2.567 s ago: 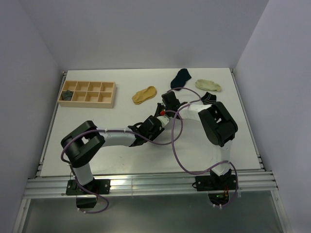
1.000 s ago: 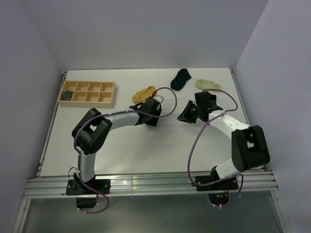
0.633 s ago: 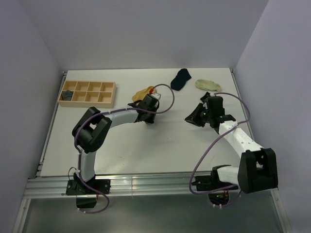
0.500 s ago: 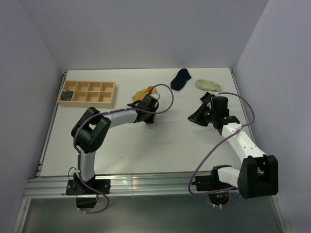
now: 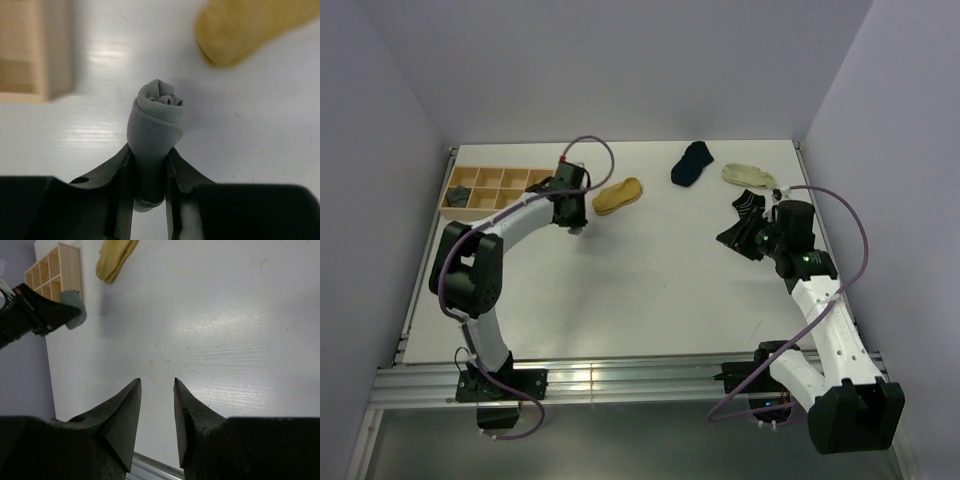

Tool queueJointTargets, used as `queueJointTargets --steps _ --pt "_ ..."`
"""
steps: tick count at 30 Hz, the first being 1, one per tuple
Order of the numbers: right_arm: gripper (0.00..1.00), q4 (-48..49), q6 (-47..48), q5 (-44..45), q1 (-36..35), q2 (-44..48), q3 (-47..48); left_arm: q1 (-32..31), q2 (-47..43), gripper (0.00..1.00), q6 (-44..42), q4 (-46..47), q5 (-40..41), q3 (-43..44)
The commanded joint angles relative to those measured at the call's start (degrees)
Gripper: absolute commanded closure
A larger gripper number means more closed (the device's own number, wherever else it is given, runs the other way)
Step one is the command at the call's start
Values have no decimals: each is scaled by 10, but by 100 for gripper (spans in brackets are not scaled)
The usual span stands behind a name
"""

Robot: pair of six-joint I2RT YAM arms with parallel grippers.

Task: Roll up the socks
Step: Pick up the sock at the center of the board, then place the sock in the storage box.

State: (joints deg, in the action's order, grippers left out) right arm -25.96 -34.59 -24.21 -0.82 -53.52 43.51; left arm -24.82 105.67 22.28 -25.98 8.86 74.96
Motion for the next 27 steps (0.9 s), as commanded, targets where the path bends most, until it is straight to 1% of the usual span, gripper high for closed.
queueJointTargets --steps 1,2,3,5,6,8,9,10,11,12,13,16,19,27 --pt "59 -36 32 33 4 35 47 59 -38 100 19 -18 15 40" --pt "56 -49 41 43 4 40 59 74 -40 100 23 -14 11 41" --pt "54 -56 44 53 4 53 65 105 -42 100 31 -12 9 42" --pt "50 -74 57 80 4 64 82 138 -42 100 38 -3 11 44" --pt "49 -81 60 89 4 74 87 168 -42 100 44 0 12 46" --pt "43 -95 71 114 4 86 98 199 -35 100 50 4 5 56" --pt "41 -97 73 122 4 91 100 227 -32 100 52 8 3 63" --pt "39 -98 75 128 4 104 100 240 -29 100 51 12 4 67" --pt "35 -99 78 138 4 110 98 246 -25 100 50 16 7 70" --pt "32 -98 79 141 4 117 95 275 -22 100 44 28 5 73" --pt "27 -94 79 144 4 128 89 285 -19 100 41 34 6 81" --pt "19 -83 73 151 4 143 74 311 1 100 32 49 20 105" --pt "16 -71 65 154 4 156 55 329 26 100 35 60 27 125" --pt "17 -65 54 167 4 141 44 358 91 99 47 87 36 153"
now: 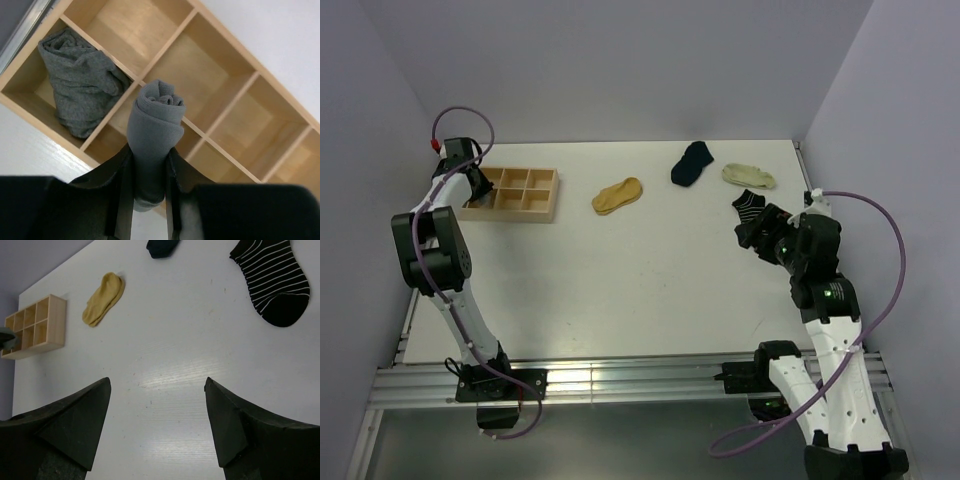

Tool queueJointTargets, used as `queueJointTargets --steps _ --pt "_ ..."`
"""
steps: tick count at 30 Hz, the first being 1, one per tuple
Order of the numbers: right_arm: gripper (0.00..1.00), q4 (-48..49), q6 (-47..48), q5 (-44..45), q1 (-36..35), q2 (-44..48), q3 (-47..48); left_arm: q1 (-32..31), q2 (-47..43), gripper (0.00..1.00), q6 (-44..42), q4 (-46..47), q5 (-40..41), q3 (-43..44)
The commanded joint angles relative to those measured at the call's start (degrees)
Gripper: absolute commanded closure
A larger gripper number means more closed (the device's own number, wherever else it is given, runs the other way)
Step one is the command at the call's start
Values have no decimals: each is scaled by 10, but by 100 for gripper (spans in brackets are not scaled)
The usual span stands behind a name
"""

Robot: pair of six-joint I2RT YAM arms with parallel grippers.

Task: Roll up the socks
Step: Place the sock in the storage box.

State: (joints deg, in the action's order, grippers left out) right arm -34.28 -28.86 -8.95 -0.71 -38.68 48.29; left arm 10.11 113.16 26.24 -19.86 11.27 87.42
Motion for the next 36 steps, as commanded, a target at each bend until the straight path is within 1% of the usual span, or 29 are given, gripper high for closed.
queueJointTargets --steps 1,6,14,25,30,36 --pt "17 20 -4 15 4 -11 -5 11 20 100 11 27 9 29" --pt "18 21 -7 19 3 -24 -4 18 41 100 31 15 -5 31" --pt "19 26 -3 25 3 -41 1 18 61 100 63 -30 -12 35" --pt "20 33 2 24 3 -54 -7 18 106 100 89 -98 -40 103" --pt "20 34 5 29 3 -55 -7 18 139 99 97 -150 -42 137" --pt "20 39 6 23 3 -58 -11 18 171 96 89 -179 -46 158"
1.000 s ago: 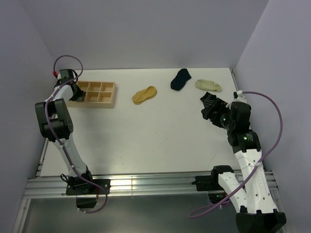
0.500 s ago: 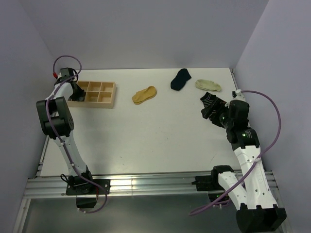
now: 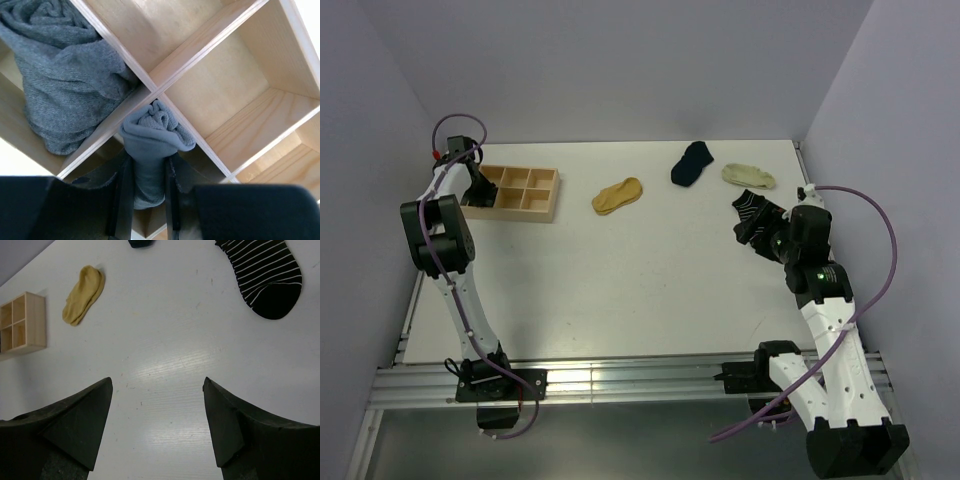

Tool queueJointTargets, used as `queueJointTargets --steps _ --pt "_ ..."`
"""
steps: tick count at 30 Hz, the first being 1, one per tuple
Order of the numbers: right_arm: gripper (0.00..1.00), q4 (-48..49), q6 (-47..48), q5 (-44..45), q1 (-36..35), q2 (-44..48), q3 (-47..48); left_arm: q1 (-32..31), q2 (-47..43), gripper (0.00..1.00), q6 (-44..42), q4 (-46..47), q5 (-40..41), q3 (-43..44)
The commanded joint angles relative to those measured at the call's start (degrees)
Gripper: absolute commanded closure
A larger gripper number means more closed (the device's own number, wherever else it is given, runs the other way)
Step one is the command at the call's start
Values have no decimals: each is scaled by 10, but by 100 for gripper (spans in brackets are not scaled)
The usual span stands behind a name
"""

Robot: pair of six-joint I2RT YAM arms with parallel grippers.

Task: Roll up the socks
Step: Place the sock in the storage box.

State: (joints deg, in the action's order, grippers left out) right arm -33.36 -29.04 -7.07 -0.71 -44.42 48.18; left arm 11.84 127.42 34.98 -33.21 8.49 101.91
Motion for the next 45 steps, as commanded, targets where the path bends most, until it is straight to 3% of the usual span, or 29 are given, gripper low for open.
queueJointTargets --steps 1,6,10,19,37,45 --pt "20 31 7 3 3 0 -11 0 39 94 0 -52 -19 17" --pt "20 31 9 -1 3 0 -17 0 69 88 -9 -81 -37 45" --pt "20 31 10 -2 3 6 -21 0 78 74 -15 -92 -38 44" --pt "20 27 15 -7 3 15 -22 1 38 53 -18 -82 -26 15" --pt "21 26 16 -22 3 39 -28 -1 -41 44 -21 -102 19 24" --pt "21 30 12 -31 3 39 -32 -2 -72 44 -25 -68 33 -7"
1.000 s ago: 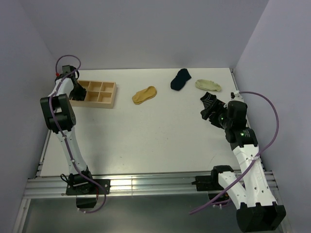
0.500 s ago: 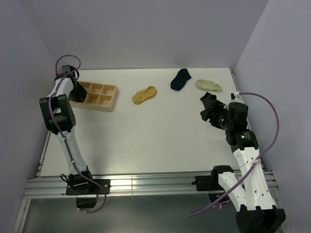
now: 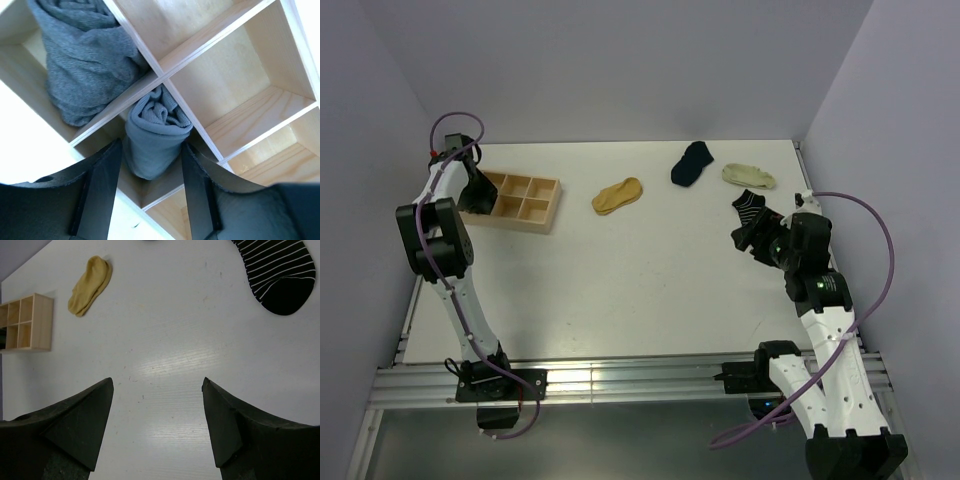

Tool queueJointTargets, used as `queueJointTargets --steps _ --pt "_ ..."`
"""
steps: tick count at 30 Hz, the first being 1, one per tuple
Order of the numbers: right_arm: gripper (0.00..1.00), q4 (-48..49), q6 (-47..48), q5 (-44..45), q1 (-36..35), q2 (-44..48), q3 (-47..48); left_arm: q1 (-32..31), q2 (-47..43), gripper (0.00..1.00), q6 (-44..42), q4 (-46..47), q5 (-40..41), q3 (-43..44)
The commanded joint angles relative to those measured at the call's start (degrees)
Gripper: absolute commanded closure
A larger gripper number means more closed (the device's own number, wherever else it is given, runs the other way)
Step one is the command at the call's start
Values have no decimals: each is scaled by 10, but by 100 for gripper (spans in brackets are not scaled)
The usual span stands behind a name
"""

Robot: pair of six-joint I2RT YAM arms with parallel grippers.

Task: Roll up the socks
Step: Place the sock in the storage box.

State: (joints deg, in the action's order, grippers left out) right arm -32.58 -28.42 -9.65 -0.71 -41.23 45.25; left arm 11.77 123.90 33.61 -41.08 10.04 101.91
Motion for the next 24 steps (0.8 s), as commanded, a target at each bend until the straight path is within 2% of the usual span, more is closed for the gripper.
queueJointTargets --steps 1,13,19,24 --pt "21 22 6 -5 3 8 -3 -3 -37 45 -9 12 18 -7" --pt "21 22 -2 -8 3 10 -10 -5 -50 50 -21 64 38 -23" --pt "22 25 -7 -14 3 5 -12 -5 -14 51 -21 60 31 -19" --pt "22 23 -7 -14 3 5 -13 -5 19 62 -21 32 21 -18"
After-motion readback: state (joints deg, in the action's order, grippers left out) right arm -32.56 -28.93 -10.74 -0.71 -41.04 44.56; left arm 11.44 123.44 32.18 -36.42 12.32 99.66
